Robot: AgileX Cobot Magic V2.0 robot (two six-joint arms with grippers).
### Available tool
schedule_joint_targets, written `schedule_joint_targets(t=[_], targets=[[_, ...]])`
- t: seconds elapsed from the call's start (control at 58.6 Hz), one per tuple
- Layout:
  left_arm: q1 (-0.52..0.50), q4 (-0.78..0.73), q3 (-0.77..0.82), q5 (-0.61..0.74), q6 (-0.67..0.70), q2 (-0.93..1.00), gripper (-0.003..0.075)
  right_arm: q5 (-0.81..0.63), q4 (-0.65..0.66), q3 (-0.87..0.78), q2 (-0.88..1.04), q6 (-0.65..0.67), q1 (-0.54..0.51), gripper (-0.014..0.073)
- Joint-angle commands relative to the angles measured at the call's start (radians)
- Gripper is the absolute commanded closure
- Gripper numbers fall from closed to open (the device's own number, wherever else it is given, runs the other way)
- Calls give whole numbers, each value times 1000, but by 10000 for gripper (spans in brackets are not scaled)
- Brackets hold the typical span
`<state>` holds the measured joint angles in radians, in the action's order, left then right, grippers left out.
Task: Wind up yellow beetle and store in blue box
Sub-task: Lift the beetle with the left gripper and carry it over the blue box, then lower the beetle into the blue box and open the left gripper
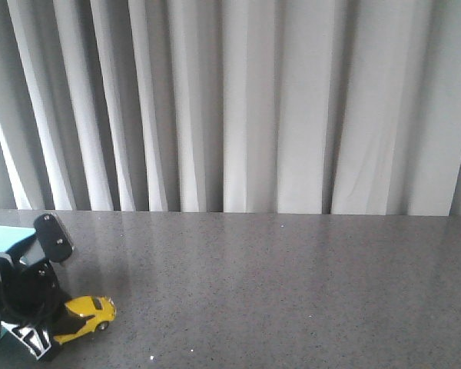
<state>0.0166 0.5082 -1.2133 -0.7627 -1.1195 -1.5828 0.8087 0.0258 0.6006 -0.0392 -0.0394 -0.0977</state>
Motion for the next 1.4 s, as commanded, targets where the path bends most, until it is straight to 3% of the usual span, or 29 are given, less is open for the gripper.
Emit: schedule_joint_targets(t=[0.0,0.119,0.29,0.409,0.529,0.7,1.109,1.228,1.382], targets=[[7,47,-24,63,6,112,727,-69,4,23,-27,-1,-2,601],[3,36,-24,115,7,183,727,-69,4,23,-27,-1,-2,601],[-28,40,-24,335,59,263,727,-69,5,23,-27,-1,-2,601],[-117,39,-24,560,171,273,727,-69,0,23,-27,-1,-2,601],[-226,39,-24,660,304,236,727,-67,0,23,-27,-1,-2,601],[-319,39,-24,628,342,112,727,-66,0,23,-27,-1,-2,601],[-334,39,-24,542,366,-125,692,-66,0,23,-27,-1,-2,601],[-334,34,-24,518,403,-136,610,-66,0,23,-27,-1,-2,601],[-334,38,-24,487,412,-136,431,-66,0,23,-27,-1,-2,601]])
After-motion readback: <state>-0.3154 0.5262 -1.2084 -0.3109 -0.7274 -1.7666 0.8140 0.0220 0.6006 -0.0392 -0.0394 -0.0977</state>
